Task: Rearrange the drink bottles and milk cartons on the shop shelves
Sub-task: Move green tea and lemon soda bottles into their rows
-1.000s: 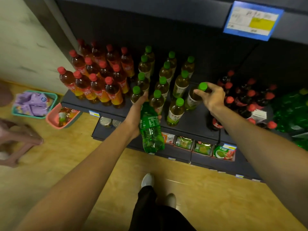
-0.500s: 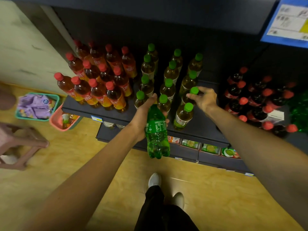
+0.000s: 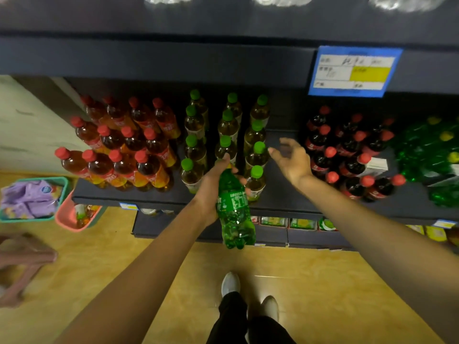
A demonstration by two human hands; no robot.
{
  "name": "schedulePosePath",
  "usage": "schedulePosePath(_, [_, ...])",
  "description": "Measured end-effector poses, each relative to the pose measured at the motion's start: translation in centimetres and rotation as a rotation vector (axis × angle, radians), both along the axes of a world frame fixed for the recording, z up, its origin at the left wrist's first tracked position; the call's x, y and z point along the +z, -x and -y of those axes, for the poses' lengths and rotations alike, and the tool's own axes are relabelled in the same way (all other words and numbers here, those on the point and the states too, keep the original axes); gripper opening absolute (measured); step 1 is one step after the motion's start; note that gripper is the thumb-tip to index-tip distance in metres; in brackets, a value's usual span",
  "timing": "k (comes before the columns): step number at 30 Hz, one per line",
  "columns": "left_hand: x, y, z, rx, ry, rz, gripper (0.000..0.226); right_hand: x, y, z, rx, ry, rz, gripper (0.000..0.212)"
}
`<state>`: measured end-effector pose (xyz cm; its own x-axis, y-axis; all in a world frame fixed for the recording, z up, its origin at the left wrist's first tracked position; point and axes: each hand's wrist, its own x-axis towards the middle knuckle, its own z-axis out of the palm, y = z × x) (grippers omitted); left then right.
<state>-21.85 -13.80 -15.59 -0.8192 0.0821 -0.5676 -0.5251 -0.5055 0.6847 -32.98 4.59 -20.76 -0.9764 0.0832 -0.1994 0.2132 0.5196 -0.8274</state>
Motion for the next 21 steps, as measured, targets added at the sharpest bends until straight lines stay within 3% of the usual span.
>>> schedulePosePath(9, [2.8,1.9,-6.1,-0.159,0.017,-0.045,0.037,2.5,-4.8,-6.3,-0.273,0.257,-0.114,0.012])
schedulePosePath(14, [3.4,2.1,-10.9,-0.252,0.034,-0.064,0.038,4.0,-8.1,-10.8,-0.397,0.321,-0.159,0.009])
schedulePosePath(21, [3.6,1.1,-18.9,-0.391,0.111,-0.113,0.038,4.6,-14.4,-17.5,-0.474,0.247,-0.154,0.010])
